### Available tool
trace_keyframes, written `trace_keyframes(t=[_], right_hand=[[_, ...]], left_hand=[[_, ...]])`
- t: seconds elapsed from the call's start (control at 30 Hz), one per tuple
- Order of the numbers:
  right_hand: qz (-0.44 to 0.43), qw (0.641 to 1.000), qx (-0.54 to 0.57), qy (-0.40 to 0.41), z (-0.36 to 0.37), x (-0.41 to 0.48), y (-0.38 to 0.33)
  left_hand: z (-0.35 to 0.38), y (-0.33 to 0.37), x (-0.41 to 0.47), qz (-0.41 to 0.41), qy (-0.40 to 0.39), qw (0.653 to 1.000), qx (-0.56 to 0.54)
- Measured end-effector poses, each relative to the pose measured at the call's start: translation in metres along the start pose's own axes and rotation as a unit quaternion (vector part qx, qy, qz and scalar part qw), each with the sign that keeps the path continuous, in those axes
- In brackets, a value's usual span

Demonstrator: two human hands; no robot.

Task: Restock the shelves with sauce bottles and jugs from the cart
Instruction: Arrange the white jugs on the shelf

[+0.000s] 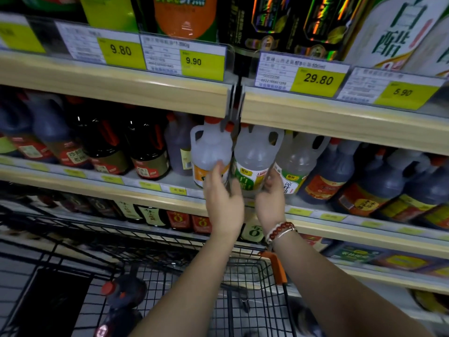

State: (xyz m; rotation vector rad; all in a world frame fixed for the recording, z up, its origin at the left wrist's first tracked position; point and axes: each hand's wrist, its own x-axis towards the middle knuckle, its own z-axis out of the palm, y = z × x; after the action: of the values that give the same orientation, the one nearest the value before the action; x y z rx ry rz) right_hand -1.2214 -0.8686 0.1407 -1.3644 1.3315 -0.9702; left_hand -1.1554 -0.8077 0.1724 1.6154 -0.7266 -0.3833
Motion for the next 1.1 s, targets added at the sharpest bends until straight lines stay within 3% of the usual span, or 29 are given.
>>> trace_keyframes(t=[0.07, 0.17, 0.27, 0.63, 0.8, 1.0, 1.1], right_hand=[[0.026, 1.0, -0.007, 0.014, 0.001, -0.011, -0.017], [0.053, 0.999, -0.012, 0.0, 0.0, -0.02, -0.026], [0.051, 0.998, -0.039, -0.008, -0.002, -0.022, -0.025], [0.037, 0.995, -0.096, 0.015, 0.009, -0.024, -0.024], [0.034, 0.994, -0.106, 0.009, 0.011, -0.009, -0.017], [-0.036, 0.987, -0.158, 0.009, -0.028, -0.052, -0.015], [-0.022, 0.973, -0.224, -0.047, -0.057, -0.087, 0.023]], left_hand=[[-0.015, 0.004, 0.021, -0.039, 0.107, 0.993, -0.019], [-0.029, 0.003, 0.051, -0.119, 0.049, 0.987, -0.097], [-0.03, 0.004, 0.063, -0.146, 0.004, 0.98, -0.137], [-0.036, 0.004, 0.086, -0.188, 0.027, 0.981, -0.039], [-0.043, -0.021, 0.092, -0.273, 0.089, 0.954, -0.09], [-0.054, -0.025, 0.027, -0.175, 0.091, 0.978, -0.061], [-0.058, -0.049, -0.017, -0.214, 0.057, 0.973, -0.061]])
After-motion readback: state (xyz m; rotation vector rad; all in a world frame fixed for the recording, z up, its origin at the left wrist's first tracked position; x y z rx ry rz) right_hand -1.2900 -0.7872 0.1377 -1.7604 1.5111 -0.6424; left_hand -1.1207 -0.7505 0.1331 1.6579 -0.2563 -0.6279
